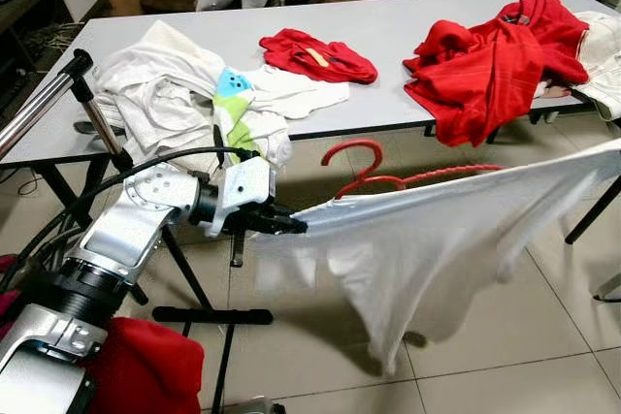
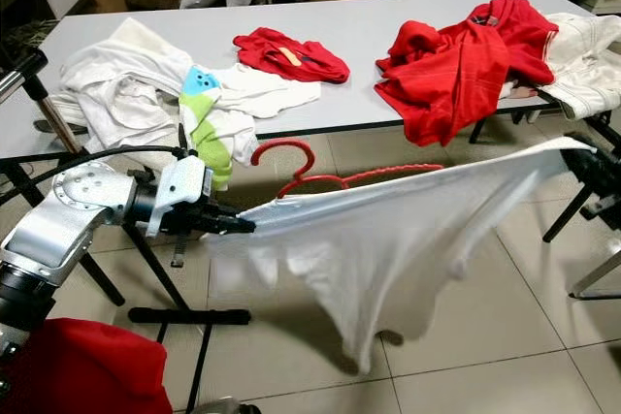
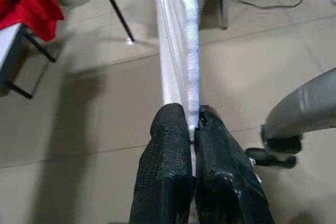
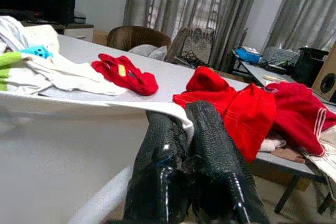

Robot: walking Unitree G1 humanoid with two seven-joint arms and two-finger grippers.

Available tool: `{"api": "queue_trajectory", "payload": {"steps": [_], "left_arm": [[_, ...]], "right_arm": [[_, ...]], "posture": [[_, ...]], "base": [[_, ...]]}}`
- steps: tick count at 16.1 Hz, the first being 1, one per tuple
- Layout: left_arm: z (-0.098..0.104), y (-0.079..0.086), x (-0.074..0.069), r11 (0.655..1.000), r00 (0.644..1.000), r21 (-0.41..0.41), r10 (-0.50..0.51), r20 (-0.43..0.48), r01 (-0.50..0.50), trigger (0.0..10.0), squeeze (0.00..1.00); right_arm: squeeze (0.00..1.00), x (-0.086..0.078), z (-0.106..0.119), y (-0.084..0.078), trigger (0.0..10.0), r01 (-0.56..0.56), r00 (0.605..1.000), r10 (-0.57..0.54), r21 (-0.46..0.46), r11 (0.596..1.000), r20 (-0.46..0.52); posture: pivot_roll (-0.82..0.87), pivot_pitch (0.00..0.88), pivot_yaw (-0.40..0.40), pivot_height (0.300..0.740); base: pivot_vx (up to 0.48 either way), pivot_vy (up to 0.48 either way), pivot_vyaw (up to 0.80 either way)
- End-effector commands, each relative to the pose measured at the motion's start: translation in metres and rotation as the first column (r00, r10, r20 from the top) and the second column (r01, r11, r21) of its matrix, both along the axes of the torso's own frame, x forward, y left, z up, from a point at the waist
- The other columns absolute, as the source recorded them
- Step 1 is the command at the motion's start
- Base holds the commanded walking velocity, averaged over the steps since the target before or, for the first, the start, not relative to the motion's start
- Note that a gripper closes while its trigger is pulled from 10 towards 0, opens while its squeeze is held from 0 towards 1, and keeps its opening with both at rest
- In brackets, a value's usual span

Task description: Hang hanger

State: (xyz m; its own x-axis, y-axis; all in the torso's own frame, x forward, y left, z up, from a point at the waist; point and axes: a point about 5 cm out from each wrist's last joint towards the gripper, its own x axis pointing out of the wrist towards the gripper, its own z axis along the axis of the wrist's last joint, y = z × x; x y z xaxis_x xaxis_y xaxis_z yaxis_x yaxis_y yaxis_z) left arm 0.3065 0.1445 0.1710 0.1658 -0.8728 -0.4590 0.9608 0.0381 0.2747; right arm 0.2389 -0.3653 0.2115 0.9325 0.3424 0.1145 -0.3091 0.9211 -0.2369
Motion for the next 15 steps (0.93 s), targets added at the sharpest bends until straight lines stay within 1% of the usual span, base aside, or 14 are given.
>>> {"api": "queue_trajectory", "payload": {"steps": [1, 2, 3, 4, 5, 7, 8, 9, 10, 11, 13, 14, 15], "left_arm": [[-0.004, 0.014, 0.004, 0.995, 0.998, 0.079, 0.059, 0.021, -0.061, 0.0, 0.0], [0.0, 0.012, 0.006, 0.995, 0.995, 0.061, 0.07, 0.066, -0.074, 0.0, 0.0], [0.009, 0.007, 0.008, 0.998, 0.992, -0.018, 0.067, 0.106, -0.066, 0.0, 0.0], [0.019, -0.002, 0.003, 0.991, 0.995, -0.131, 0.011, 0.099, 0.002, 0.0, 0.0], [0.029, -0.01, -0.001, 0.972, 0.996, -0.228, -0.03, 0.081, 0.047, 0.0, 0.0], [0.034, -0.013, -0.001, 0.956, 0.998, -0.288, -0.032, 0.057, 0.047, 0.0, 0.0], [0.035, -0.011, -0.001, 0.948, 0.999, -0.315, -0.031, 0.025, 0.038, 0.0, 0.0], [0.035, -0.007, -0.002, 0.944, 0.999, -0.328, -0.043, -0.021, 0.033, 0.0, 0.0], [0.034, -0.006, -0.003, 0.946, 0.998, -0.322, -0.052, -0.039, 0.036, 0.0, 0.0], [0.03, -0.002, -0.006, 0.955, 0.995, -0.292, -0.069, -0.07, 0.046, 0.0, 0.0], [0.022, 0.003, -0.008, 0.975, 0.993, -0.214, -0.075, -0.091, 0.055, 0.0, 0.0], [0.02, 0.004, -0.009, 0.979, 0.992, -0.194, -0.082, -0.097, 0.062, 0.0, 0.0], [0.018, 0.004, -0.012, 0.981, 0.986, -0.177, -0.108, -0.125, 0.085, 0.0, 0.0]], "right_arm": [[0.0, -0.002, 0.019, -0.01, 0.0, 0.059, 0.996, -0.06, 0.009, 0.998, 0.061], [0.0, 0.0, 0.021, -0.007, 0.0, 0.049, 0.996, -0.049, 0.006, 0.999, 0.068], [0.0, 0.005, 0.024, -0.001, 0.0, 0.034, 0.996, -0.035, 0.004, 0.999, 0.081], [0.0, 0.01, 0.027, 0.002, 0.0, 0.041, 0.997, -0.04, -0.012, 0.999, 0.071], [0.0, 0.016, 0.021, 0.002, 0.0, 0.058, 0.998, -0.058, -0.058, 0.997, 0.013], [0.0, 0.018, 0.013, 0.001, 0.0, 0.046, 0.998, -0.049, -0.079, 0.996, -0.037], [0.0, 0.016, 0.006, 0.0, 0.0, 0.035, 0.997, -0.039, -0.061, 0.997, -0.063], [0.0, 0.014, -0.004, -0.002, 0.0, 0.032, 0.996, -0.036, -0.045, 0.998, -0.086], [0.0, 0.013, -0.007, -0.004, 0.0, 0.036, 0.995, -0.04, -0.042, 0.998, -0.091], [0.0, 0.013, -0.011, -0.006, 0.0, 0.047, 0.995, -0.05, -0.029, 0.998, -0.09], [0.0, 0.015, -0.009, -0.006, 0.0, 0.043, 0.997, -0.043, -0.014, 0.999, -0.066], [0.0, 0.017, -0.007, -0.006, 0.0, 0.041, 0.998, -0.042, -0.009, 0.999, -0.057], [0.0, 0.019, -0.002, -0.009, 0.0, 0.049, 0.998, -0.049, -0.002, 0.999, -0.043]], "posture": [[-0.14, 0.0, 0.061, 0.74], [-0.14, 0.0, 0.061, 0.74], [-0.14, 0.0, 0.06, 0.74], [-0.14, 0.0, 0.06, 0.74], [-0.14, 0.0, 0.061, 0.74], [-0.14, 0.0, 0.061, 0.74], [-0.14, 0.0, 0.061, 0.74], [-0.14, 0.0, 0.062, 0.74], [-0.14, 0.0, 0.062, 0.74], [-0.13, 0.0, 0.063, 0.74], [-0.13, 0.0, 0.064, 0.74], [-0.13, 0.0, 0.065, 0.74], [-0.13, 0.0, 0.066, 0.74]], "base": [[0.0, 0.0, 0.0], [0.0, 0.0, 0.0], [0.0, 0.0, 0.0], [0.0, 0.0, 0.0], [0.0, 0.0, 0.0], [0.0, 0.0, 0.0], [0.0, 0.0, 0.0], [0.0, 0.0, 0.0], [0.0, 0.0, 0.0], [0.0, 0.0, 0.0], [0.0, 0.0, 0.0], [0.0, 0.0, 0.0], [0.0, 0.0, 0.0]]}}
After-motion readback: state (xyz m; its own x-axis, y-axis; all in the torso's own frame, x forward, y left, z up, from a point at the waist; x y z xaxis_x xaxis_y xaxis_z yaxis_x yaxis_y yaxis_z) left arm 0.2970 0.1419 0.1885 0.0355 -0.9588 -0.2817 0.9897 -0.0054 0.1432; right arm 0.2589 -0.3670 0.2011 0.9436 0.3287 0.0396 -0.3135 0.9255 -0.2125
